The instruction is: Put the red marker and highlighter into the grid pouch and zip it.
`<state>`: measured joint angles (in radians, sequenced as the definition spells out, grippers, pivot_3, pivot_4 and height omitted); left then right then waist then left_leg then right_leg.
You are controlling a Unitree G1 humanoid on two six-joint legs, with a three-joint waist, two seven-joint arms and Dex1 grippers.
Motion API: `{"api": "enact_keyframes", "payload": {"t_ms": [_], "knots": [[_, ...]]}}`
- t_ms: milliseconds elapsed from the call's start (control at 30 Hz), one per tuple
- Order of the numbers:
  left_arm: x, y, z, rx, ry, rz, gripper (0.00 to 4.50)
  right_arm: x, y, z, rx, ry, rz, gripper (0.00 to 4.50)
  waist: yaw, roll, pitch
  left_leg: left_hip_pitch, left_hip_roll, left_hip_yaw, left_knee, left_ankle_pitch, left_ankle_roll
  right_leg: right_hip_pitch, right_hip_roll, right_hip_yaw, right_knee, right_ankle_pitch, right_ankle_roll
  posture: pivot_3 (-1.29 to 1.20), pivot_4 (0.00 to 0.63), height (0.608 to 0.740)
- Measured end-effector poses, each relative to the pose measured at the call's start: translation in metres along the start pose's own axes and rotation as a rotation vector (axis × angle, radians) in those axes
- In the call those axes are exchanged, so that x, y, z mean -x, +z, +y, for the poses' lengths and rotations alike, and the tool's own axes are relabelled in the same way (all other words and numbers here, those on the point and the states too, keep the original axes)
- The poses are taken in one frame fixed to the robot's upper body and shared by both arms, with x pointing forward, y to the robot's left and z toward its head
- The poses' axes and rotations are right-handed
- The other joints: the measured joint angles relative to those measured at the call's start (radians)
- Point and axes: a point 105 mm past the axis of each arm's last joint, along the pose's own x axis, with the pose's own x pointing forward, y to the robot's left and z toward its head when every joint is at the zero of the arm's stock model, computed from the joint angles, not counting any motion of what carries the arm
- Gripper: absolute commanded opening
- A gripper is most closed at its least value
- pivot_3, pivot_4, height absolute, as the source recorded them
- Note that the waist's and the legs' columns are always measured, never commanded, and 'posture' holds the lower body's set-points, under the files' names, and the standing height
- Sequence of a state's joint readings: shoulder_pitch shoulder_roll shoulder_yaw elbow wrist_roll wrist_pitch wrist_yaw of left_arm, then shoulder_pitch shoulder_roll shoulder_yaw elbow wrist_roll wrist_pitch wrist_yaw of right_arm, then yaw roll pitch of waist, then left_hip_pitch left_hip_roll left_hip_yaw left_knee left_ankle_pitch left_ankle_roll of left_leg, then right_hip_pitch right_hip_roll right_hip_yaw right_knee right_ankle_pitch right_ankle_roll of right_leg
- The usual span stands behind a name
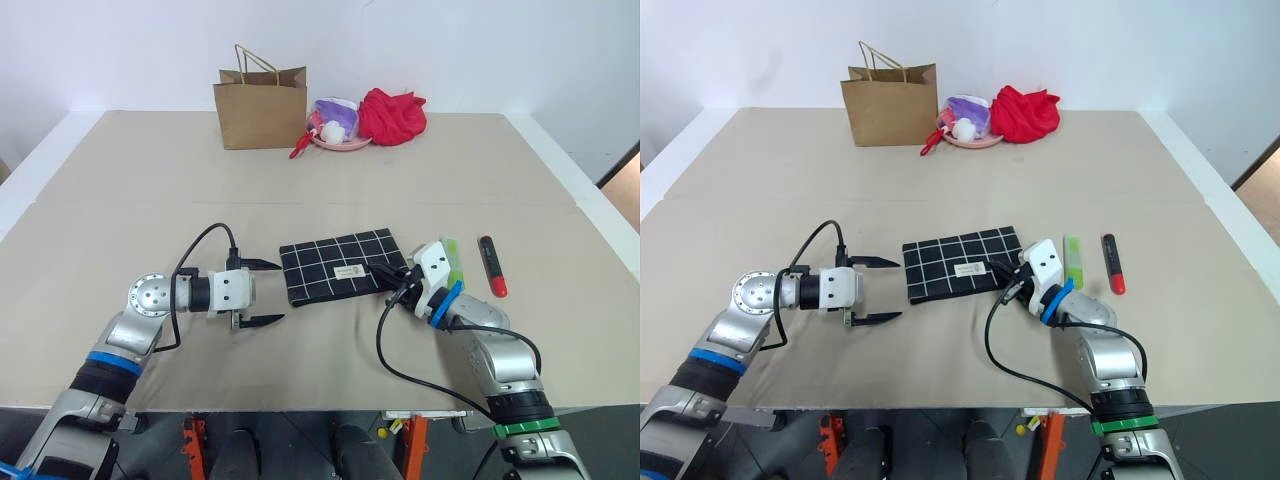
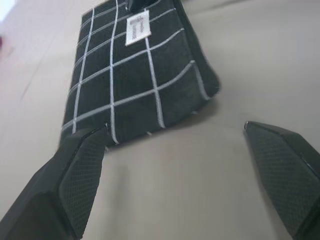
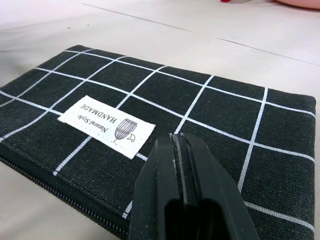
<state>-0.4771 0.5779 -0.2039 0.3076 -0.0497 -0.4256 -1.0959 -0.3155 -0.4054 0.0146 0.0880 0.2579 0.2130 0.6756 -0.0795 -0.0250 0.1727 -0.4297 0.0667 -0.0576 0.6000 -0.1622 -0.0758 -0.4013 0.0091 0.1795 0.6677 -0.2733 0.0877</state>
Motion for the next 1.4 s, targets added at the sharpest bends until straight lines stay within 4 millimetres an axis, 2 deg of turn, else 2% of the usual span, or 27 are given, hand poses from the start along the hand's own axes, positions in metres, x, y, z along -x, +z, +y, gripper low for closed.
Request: {"api": "enact_keyframes", "payload": {"t_ms": [200,467,567,767,833,867,1033,1133,1200,1300,1367,1400], "knots": [[-0.018,0.003,0.01,-0.089,-0.026,-0.043,4.5,0.0,0.001,0.0,0.014,0.0,-0.008,0.06,0.001,0.0,0.0,0.0,0.0,0.0,0.0,0.0,0.0,0.0,0.0,0.0,0.0,0.0,0.0,0.0,0.15,0.74],[-0.031,0.001,0.016,-0.112,-0.055,-0.071,4.5,-0.001,0.006,0.004,0.021,0.008,-0.026,0.06,0.001,0.001,0.0,0.0,0.0,0.0,0.001,0.0,0.0,0.001,0.0,0.0,0.0,0.0,0.001,0.0,0.15,0.74],[-0.036,0.0,0.015,-0.101,-0.076,-0.083,3.6,0.0,0.006,0.005,0.023,0.011,-0.029,0.0,0.001,0.001,-0.001,0.0,0.0,-0.001,0.001,0.0,0.0,0.001,0.0,0.0,0.0,0.0,0.001,0.0,0.15,0.74],[-0.04,-0.005,0.006,-0.084,-0.138,-0.082,1.04,0.002,0.004,0.007,0.022,0.013,-0.026,0.0,0.001,0.001,-0.001,0.0,0.0,-0.001,0.001,0.001,0.001,0.001,0.0,0.0,0.001,0.001,0.001,0.0,0.15,0.74],[-0.041,-0.003,0.01,-0.092,-0.135,-0.082,0.24,0.002,0.005,0.008,0.025,0.017,-0.029,0.0,0.001,0.001,-0.001,0.0,0.0,-0.001,0.001,0.001,0.002,0.001,0.0,0.0,0.001,0.001,0.002,0.0,0.15,0.74],[-0.041,-0.003,0.012,-0.097,-0.134,-0.082,0.1,0.002,0.006,0.008,0.026,0.019,-0.03,0.0,0.001,0.001,-0.001,0.0,0.0,-0.001,0.001,0.001,0.002,0.001,0.0,0.0,0.0,0.001,0.002,0.0,0.15,0.74],[-0.044,-0.001,0.011,-0.084,-0.155,-0.097,0.1,0.002,0.006,0.009,0.03,0.03,-0.029,0.0,0.004,0.003,-0.002,0.0,-0.001,-0.001,0.0,0.001,0.002,0.001,0.0,0.0,0.0,0.0,0.002,0.0,0.15,0.74],[-0.045,0.0,0.012,0.004,-0.16,-0.116,0.0,0.004,0.015,0.006,0.028,0.024,-0.062,0.92,0.003,0.003,-0.001,-0.001,-0.001,-0.001,0.0,0.001,0.002,0.0,0.0,0.0,0.0,0.0,0.002,0.0,0.15,0.74],[-0.043,0.004,0.016,0.111,-0.155,-0.15,0.0,0.013,0.033,-0.001,0.026,0.011,-0.116,1.59,0.002,0.004,0.0,-0.003,-0.001,-0.002,0.0,0.001,0.002,-0.001,0.0,0.0,0.001,0.0,0.002,0.0,0.15,0.74],[-0.03,0.013,0.027,0.204,-0.137,-0.187,0.0,0.038,0.069,-0.019,0.088,-0.032,-0.208,3.17,0.001,0.005,0.0,-0.003,-0.001,-0.003,0.0,0.001,0.002,-0.001,0.0,-0.001,0.001,0.0,0.002,0.0,0.15,0.74],[-0.023,0.016,0.031,0.231,-0.128,-0.191,0.0,0.045,0.079,-0.023,0.103,-0.047,-0.236,4.16,0.0,0.005,0.0,-0.002,-0.001,-0.004,0.0,0.001,0.002,0.0,0.0,-0.003,0.001,-0.001,0.001,0.0,0.15,0.74],[-0.023,0.018,0.031,0.245,-0.132,-0.196,0.0,0.048,0.077,-0.022,0.094,-0.045,-0.234,4.4,0.0,0.005,0.0,-0.002,-0.001,-0.005,0.0,0.001,0.003,0.0,0.001,-0.003,0.001,-0.001,0.001,0.0,0.15,0.74]]}}
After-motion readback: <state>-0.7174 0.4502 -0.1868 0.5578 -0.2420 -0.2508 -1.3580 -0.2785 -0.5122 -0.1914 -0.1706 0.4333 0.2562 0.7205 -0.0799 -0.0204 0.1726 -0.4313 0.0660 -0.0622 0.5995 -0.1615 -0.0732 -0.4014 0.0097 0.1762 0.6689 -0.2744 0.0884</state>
